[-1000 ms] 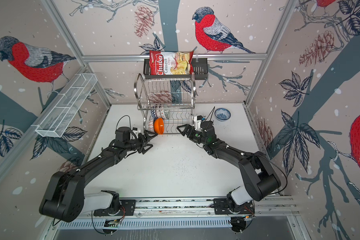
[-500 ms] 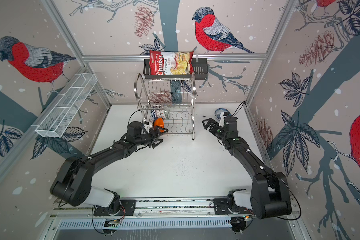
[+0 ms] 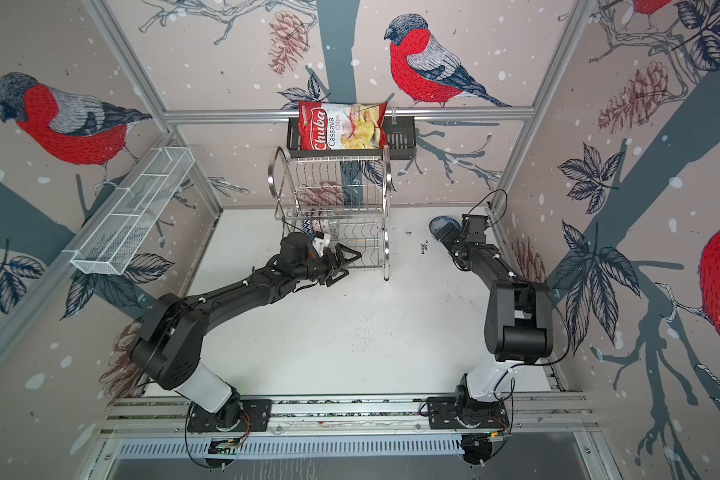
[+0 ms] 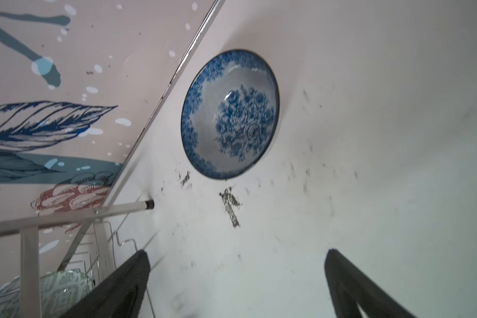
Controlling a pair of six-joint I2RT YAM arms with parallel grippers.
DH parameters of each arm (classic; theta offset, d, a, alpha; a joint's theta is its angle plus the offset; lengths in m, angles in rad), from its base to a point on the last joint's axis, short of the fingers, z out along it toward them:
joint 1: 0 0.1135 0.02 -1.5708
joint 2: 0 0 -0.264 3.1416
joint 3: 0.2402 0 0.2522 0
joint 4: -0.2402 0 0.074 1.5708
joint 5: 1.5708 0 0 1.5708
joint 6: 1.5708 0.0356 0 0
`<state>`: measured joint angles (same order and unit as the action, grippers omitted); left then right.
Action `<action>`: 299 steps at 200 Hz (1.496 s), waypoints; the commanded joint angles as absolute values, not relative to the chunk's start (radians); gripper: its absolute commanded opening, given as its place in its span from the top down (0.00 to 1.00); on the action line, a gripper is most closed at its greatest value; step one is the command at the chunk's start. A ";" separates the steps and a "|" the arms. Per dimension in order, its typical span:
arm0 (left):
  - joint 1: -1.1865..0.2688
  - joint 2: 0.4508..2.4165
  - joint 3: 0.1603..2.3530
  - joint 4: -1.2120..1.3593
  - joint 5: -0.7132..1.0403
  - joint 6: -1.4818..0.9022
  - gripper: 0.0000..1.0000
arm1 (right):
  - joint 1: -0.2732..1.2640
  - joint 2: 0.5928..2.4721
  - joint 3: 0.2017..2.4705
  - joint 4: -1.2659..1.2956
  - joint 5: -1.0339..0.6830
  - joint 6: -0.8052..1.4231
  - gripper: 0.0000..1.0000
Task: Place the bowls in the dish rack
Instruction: 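Lower the right gripper onto the blue-and-white floral bowl rim and grasp it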
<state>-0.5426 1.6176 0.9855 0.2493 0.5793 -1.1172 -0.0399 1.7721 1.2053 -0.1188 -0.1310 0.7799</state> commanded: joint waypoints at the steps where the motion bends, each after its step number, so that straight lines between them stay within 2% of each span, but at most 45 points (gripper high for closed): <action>1: -0.547 1.621 1.021 0.227 0.564 -1.071 0.03 | -0.071 1.871 1.311 -0.202 -0.109 0.788 0.00; 26: -0.546 1.623 1.052 0.191 0.554 -1.047 0.03 | -0.092 1.966 1.400 -0.222 -0.090 0.792 0.00; 93: -0.546 1.666 1.177 0.086 0.558 -0.976 0.03 | -0.095 2.162 1.605 -0.299 -0.121 0.778 0.11; 169: -0.528 1.660 1.195 0.025 0.570 -0.945 0.03 | -0.090 2.218 1.639 -0.319 -0.129 0.751 0.40; 190: -0.526 1.653 1.194 0.013 0.568 -0.941 0.03 | -0.089 2.225 1.654 -0.333 -0.122 0.736 0.53; 207: -0.526 1.639 1.182 0.010 0.565 -0.941 0.03 | -0.089 2.218 1.649 -0.332 -0.129 0.736 0.71; 225: -0.524 1.623 1.174 0.001 0.559 -0.939 0.03 | -0.085 2.195 1.631 -0.325 -0.156 0.737 0.83; 267: -0.523 1.557 1.125 -0.007 0.530 -0.945 0.03 | -0.062 2.059 1.494 -0.290 -0.156 0.724 0.94; 299: -0.523 1.509 1.061 0.000 0.523 -0.956 0.03 | -0.034 1.903 1.323 -0.258 -0.161 0.716 0.96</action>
